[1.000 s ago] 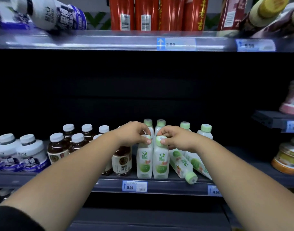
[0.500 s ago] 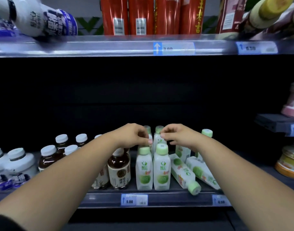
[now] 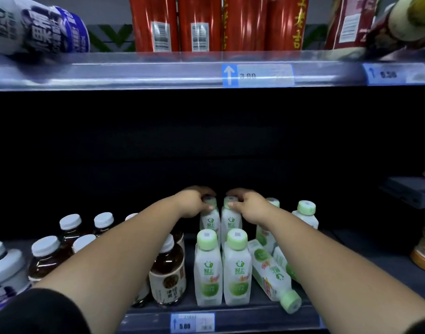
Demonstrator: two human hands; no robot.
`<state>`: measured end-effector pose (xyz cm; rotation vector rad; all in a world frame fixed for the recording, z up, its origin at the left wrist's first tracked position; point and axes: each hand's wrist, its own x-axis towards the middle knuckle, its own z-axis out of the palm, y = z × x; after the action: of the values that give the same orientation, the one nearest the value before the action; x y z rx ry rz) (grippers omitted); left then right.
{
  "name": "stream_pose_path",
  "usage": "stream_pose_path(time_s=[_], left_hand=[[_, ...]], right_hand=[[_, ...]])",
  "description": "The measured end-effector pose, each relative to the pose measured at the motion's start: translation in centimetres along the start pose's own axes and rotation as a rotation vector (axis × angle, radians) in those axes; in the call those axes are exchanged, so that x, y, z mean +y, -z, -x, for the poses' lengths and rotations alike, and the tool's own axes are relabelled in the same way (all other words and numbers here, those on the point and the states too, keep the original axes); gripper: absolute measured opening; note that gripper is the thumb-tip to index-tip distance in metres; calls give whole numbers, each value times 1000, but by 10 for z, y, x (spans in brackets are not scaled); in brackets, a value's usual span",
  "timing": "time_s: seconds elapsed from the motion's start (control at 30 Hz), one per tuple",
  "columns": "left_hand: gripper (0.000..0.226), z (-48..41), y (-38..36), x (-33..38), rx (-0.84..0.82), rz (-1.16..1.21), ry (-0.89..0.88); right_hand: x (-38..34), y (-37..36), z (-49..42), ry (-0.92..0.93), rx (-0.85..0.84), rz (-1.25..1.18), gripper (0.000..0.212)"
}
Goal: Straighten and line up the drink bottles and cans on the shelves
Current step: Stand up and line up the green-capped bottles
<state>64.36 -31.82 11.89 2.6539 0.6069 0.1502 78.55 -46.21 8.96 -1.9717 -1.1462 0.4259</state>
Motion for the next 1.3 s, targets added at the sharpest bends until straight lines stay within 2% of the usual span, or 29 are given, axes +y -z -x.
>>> stream_pose_path(time_s=[0.2,0.37,0.6,0.67,0.77,0.9,1.0,1.1,1.17,1.23,1.3], left_hand=[[36,18,10,-7,-70,113,-42],[32,37,11,-3,-161,219,-78],[32,51,10,7,-160,186,-38],[33,52,9,10,-71,184,-12],[31,60,7,26,193,219,-51],[28,85,-17,79,447,189,-215],[26,102,-55,112,521,186,-302],[22,113,-104,132,573,204,-272],[17,117,-134,141,657,103,-272],[17,122,-160,147,720,137,-217],[20,128,-186,153,733,292,-90]], right_hand=[[-4,11,15,-3,-160,-106,27],[-16,24,37,-3,-305,-117,23],[-9,19,51,13,-270,-157,26],[-7,19,57,7,-258,-151,35],[-2,32,70,54,-156,-89,47],[25,55,105,104,22,-207,40],[61,64,135,82,91,-202,43],[102,65,164,28,174,-141,48],[124,61,182,-8,251,-94,51],[138,54,199,-20,334,-31,52],[151,45,210,-8,412,4,51]])
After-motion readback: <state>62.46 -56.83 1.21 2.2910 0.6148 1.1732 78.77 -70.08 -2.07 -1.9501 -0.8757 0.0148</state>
